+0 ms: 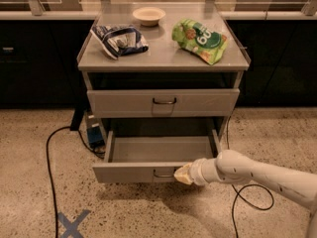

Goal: Close middle drawer

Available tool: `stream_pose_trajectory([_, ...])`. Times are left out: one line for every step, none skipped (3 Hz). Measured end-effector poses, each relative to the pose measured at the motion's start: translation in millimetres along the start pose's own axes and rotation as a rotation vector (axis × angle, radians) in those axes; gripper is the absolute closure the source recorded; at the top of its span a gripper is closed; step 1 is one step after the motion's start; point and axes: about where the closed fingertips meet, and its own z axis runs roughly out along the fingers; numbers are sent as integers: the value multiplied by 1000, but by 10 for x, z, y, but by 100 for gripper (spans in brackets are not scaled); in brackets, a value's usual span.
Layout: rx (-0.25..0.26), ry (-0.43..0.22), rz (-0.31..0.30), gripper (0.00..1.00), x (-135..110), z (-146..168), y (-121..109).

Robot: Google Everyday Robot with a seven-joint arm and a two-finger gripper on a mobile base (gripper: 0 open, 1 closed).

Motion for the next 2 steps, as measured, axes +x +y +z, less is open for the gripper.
stream_pose_trajectory([-3, -7, -7, 100, -80, 29, -46])
stream_pose_trajectory([11, -47, -39, 100, -492, 163, -312])
